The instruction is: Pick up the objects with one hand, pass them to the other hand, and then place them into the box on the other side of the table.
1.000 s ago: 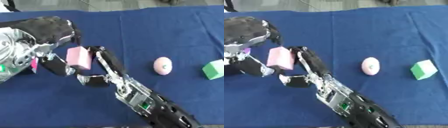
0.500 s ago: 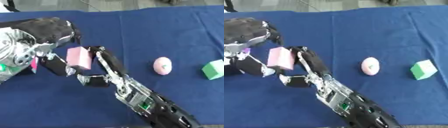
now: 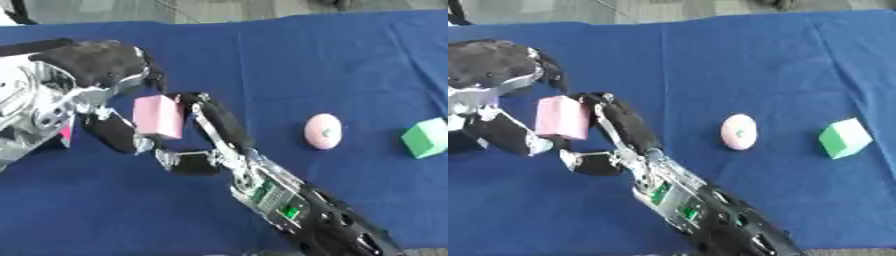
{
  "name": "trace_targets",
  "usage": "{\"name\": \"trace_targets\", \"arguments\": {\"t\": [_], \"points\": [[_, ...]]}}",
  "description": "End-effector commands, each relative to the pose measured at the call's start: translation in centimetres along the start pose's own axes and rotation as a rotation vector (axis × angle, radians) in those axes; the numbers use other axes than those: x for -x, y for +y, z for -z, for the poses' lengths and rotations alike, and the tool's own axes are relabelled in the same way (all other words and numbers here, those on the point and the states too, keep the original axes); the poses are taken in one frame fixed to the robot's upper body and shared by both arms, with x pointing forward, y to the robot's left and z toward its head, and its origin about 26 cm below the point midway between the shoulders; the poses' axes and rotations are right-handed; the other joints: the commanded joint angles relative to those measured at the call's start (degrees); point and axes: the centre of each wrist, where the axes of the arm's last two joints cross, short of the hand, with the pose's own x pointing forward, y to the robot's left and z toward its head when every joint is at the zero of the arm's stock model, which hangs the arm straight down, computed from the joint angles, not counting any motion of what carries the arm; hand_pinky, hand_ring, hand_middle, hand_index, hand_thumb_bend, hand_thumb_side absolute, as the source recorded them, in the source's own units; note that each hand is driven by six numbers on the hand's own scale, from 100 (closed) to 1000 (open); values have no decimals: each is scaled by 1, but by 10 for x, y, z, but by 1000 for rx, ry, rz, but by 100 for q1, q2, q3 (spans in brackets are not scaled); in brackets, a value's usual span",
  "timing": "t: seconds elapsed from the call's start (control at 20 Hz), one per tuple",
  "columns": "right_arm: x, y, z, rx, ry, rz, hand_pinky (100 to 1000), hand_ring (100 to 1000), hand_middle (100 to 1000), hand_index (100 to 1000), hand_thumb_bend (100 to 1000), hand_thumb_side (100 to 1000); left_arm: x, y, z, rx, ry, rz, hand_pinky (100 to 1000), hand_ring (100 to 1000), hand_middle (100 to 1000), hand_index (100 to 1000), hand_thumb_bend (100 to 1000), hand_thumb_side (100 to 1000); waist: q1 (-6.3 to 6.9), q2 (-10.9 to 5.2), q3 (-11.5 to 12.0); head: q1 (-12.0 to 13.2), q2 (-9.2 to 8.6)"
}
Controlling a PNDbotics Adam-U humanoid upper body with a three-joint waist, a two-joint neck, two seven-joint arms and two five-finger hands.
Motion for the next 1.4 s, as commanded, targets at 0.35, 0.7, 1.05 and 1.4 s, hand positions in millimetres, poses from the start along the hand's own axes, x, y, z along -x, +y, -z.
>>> {"name": "trace_targets", "arguments": {"t": [0.35, 0.7, 1.05, 1.4], "points": [[-5, -3, 4, 9, -33, -8, 766, 514, 488, 623, 100, 162, 3, 9, -3, 151, 140, -138, 739, 678, 573, 694, 313, 278, 15, -113, 2, -18, -50], [-3, -2, 3, 3, -29, -13, 768, 519, 497, 631, 100, 100, 1, 11, -5, 138, 144, -145, 720, 637, 507, 623, 239, 182, 12, -110, 5, -21, -47], [-1, -1, 3, -45, -19, -49, 792, 645, 665, 791, 202, 100, 2, 12, -9, 122, 155, -144, 692, 579, 424, 524, 225, 100, -1, -110, 2, -25, -44], [-2, -1, 3, -94, -11, -98, 836, 756, 776, 886, 195, 344, 5, 8, -11, 120, 151, -104, 680, 550, 383, 493, 261, 100, -12, -117, -22, -22, -40]]}}
